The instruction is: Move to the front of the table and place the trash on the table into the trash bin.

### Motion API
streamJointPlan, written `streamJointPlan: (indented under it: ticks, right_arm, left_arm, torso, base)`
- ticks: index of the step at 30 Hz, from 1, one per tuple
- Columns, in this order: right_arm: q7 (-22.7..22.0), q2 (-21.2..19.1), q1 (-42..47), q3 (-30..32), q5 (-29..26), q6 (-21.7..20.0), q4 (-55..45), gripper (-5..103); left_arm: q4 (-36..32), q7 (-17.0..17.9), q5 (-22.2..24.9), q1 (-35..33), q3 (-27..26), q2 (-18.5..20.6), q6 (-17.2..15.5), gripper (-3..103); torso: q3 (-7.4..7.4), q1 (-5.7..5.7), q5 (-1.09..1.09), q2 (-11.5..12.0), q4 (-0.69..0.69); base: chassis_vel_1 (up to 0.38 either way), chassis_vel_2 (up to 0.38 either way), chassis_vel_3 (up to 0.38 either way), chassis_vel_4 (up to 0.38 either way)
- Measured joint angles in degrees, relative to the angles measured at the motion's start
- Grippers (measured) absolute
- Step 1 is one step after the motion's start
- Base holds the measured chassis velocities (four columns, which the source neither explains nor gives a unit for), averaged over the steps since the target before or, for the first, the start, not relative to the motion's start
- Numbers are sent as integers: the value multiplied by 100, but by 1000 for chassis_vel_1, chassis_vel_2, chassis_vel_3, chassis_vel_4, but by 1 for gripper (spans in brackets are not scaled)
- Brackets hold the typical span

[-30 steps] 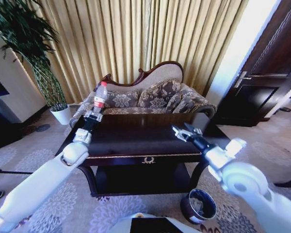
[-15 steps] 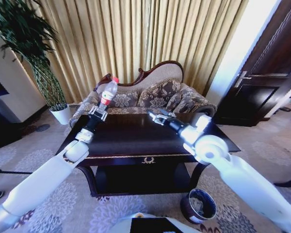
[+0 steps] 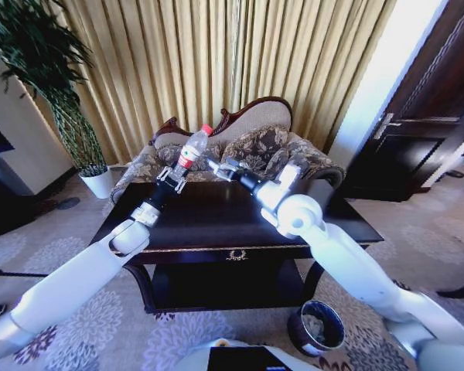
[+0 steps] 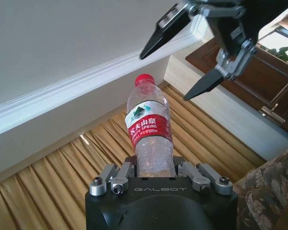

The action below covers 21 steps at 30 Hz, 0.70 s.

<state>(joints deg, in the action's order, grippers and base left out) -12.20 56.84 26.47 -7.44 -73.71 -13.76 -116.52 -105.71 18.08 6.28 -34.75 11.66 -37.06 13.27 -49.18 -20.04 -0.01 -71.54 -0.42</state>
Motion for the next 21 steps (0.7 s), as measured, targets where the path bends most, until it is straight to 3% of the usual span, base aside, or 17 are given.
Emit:
streamJointPlan:
  ticks: [7, 21]
  right_arm:
    - [-2, 183, -47, -140, 211, -3, 220, 100]
    - [-30, 171, -143, -86, 202, -19, 218, 100]
  left_arm:
    - [-200, 1, 34, 90, 211, 53, -34, 34]
    - [-462, -26, 40, -130, 347, 101, -123, 34]
  torso:
    - [0, 0, 1, 0, -1]
    - [1, 1, 1, -1, -1]
  base:
    - [0, 0, 0, 0]
    - [0, 0, 0, 0]
